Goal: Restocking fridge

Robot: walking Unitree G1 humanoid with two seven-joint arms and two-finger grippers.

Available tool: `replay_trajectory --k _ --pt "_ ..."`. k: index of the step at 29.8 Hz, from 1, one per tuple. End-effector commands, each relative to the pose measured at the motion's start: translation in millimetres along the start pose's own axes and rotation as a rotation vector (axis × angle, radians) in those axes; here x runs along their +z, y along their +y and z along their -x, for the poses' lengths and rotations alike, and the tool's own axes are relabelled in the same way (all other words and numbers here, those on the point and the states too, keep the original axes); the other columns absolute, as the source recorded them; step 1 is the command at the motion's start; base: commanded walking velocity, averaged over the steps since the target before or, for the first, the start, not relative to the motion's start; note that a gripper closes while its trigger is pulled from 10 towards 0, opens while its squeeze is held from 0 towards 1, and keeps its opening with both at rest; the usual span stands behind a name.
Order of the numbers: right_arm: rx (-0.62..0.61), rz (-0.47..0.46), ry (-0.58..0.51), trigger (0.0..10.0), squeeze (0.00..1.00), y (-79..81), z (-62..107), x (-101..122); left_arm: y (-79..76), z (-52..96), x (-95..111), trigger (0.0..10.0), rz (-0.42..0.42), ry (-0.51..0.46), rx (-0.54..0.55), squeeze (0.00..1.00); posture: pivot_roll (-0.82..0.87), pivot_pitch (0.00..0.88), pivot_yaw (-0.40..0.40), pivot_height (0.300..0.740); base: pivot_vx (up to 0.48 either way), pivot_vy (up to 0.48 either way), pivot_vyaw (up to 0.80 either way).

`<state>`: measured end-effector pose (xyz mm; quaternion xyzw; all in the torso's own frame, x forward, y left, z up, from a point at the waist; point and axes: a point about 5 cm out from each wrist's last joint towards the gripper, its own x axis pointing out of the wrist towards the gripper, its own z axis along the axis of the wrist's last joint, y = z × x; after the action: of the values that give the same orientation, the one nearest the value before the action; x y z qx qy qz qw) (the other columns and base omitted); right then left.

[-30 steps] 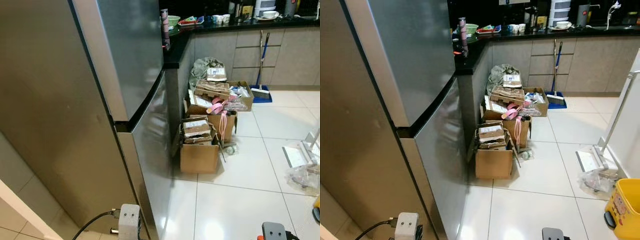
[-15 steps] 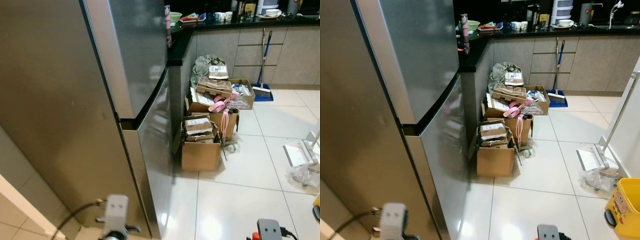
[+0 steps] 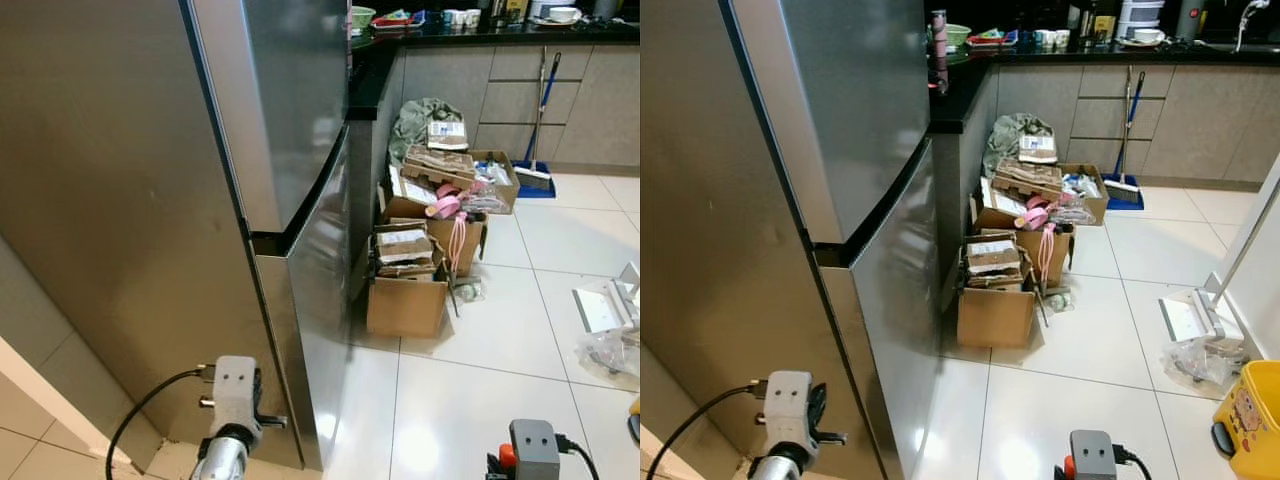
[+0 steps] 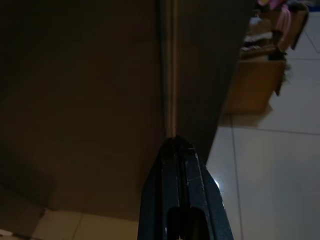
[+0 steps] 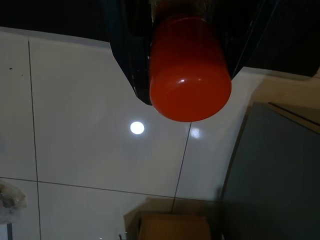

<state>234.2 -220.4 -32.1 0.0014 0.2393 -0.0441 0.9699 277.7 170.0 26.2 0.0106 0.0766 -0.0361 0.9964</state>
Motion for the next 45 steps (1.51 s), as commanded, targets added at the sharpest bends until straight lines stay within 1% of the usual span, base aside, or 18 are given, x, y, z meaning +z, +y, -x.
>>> replay_trajectory --k 1,7,11,12,13,24,27,31,34,35,36,39,40,45 --pt "-0.008 -0.01 0.001 10.0 0.0 -3.1 0.6 0 -2.3 2.7 -4 0.0 0.016 0.018 -0.005 0.0 -0.04 0.12 0.039 0.74 0.0 0.0 0.0" --pt "-0.009 -0.011 -0.003 10.0 0.0 -4.4 0.9 0 0.7 1.2 0 0.0 -0.004 0.014 -0.028 0.0 -0.04 0.128 0.037 0.74 0.0 0.0 0.0" --pt "-0.007 -0.01 -0.002 10.0 0.0 -5.1 1.1 0 1.7 -1.0 3 0.0 -0.017 0.003 -0.024 0.0 -0.04 0.131 0.034 0.74 0.0 0.0 0.0" --pt "-0.007 -0.01 -0.002 10.0 0.0 -5.2 1.1 0 2.1 -2.4 5 7.0 -0.016 0.001 -0.014 0.0 -0.05 0.131 0.033 0.74 0.0 0.0 0.0" --pt "-0.006 -0.009 -0.002 10.0 0.0 -5.5 1.2 0 1.7 -3.3 7 10.0 -0.012 -0.002 -0.011 0.0 -0.04 0.133 0.032 0.74 0.0 0.0 0.0" --pt "-0.005 -0.008 -0.007 10.0 0.0 -6.6 1.6 0 -7.4 -10.2 13 10.0 0.005 -0.017 -0.036 0.0 -0.05 0.14 0.033 0.74 0.0 0.0 0.0" --pt "-0.005 -0.007 -0.014 10.0 0.0 -6.4 1.0 2 -7.3 -15.4 21 10.0 -0.05 -0.05 -0.013 0.0 -0.06 0.148 0.035 0.74 0.0 0.0 0.0" --pt "-0.005 -0.007 -0.018 10.0 0.0 -6.0 0.7 3 -5.0 -17.4 23 10.0 -0.05 -0.052 0.005 0.0 -0.06 0.151 0.035 0.74 0.0 0.0 0.0" --pt "-0.006 -0.009 -0.029 10.0 0.0 -7.0 0.8 5 2.6 -22.3 28 10.0 -0.072 -0.06 0.041 0.0 -0.06 0.16 0.034 0.74 0.0 0.0 0.0" --pt "-0.006 -0.009 -0.029 10.0 0.0 -7.0 0.8 5 2.6 -22.3 28 10.0 -0.072 -0.06 0.041 0.0 -0.06 0.16 0.034 0.74 0.0 0.0 0.0" --pt "-0.008 -0.009 -0.032 10.0 0.0 -8.4 1.3 5 7.6 -23.9 32 10.0 -0.086 -0.067 0.063 0.0 -0.06 0.162 0.033 0.74 0.0 0.0 0.0" --pt "-0.011 -0.009 -0.032 10.0 0.0 -9.6 1.4 5 13.4 -24.8 33 10.0 -0.089 -0.068 0.085 0.0 -0.06 0.161 0.033 0.74 0.0 0.0 0.0" --pt "-0.013 -0.009 -0.033 10.0 0.0 -10.4 1.5 6 17.6 -25.4 34 10.0 -0.093 -0.065 0.102 0.0 -0.06 0.162 0.032 0.74 0.0 0.0 0.0" --pt "-0.015 -0.009 -0.034 10.0 0.0 -11.2 1.3 6 21.3 -26.4 35 10.0 -0.11 -0.066 0.117 0.0 -0.06 0.164 0.03 0.74 0.0 0.0 0.0"
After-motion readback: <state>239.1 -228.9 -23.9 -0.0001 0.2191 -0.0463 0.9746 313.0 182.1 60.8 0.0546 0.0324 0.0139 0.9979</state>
